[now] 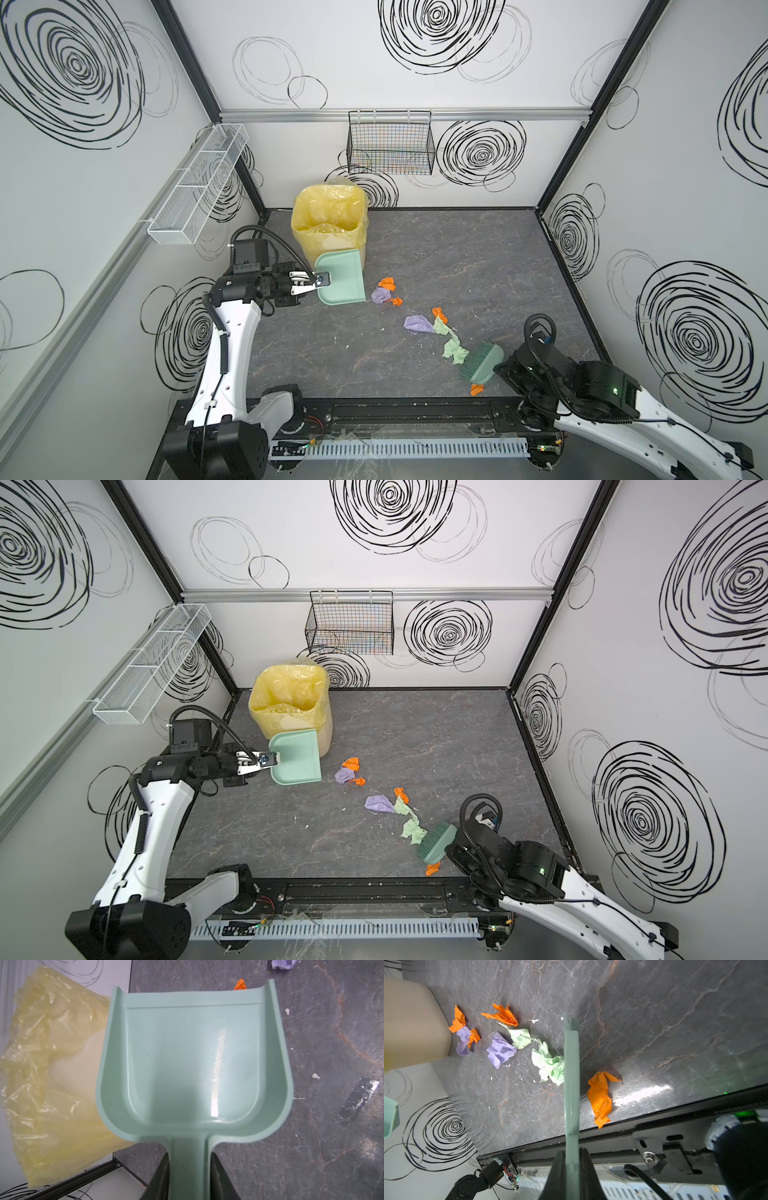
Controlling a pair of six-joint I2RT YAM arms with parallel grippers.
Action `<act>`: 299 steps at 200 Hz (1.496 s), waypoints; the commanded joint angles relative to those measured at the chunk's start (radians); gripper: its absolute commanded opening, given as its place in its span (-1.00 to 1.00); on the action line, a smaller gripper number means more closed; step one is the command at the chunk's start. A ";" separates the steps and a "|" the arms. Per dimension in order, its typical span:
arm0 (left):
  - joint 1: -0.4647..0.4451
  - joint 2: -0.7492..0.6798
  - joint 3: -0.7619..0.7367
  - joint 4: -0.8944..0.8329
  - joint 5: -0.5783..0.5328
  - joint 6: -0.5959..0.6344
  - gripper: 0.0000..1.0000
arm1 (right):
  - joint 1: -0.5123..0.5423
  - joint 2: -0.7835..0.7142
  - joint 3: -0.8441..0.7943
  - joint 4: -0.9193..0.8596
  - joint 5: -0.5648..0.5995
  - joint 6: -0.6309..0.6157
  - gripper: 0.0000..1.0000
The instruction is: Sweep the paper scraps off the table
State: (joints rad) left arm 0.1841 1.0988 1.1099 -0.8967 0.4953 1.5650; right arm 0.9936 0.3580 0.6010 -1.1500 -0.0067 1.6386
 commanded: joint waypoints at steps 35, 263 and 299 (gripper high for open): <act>-0.002 0.000 -0.036 0.027 0.022 -0.003 -1.00 | -0.008 0.160 0.007 0.245 0.114 -0.079 -1.00; 0.083 0.009 -0.051 0.001 0.100 0.056 -1.00 | -0.256 0.033 0.146 -0.115 -0.037 -0.234 -1.00; 0.119 0.013 -0.051 -0.014 0.109 0.088 -1.00 | -0.255 0.033 0.116 -0.117 -0.035 -0.276 -1.00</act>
State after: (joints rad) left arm 0.2745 1.1110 1.0599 -0.8902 0.5652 1.6119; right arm 0.7406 0.3985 0.7128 -1.2510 -0.0391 1.3724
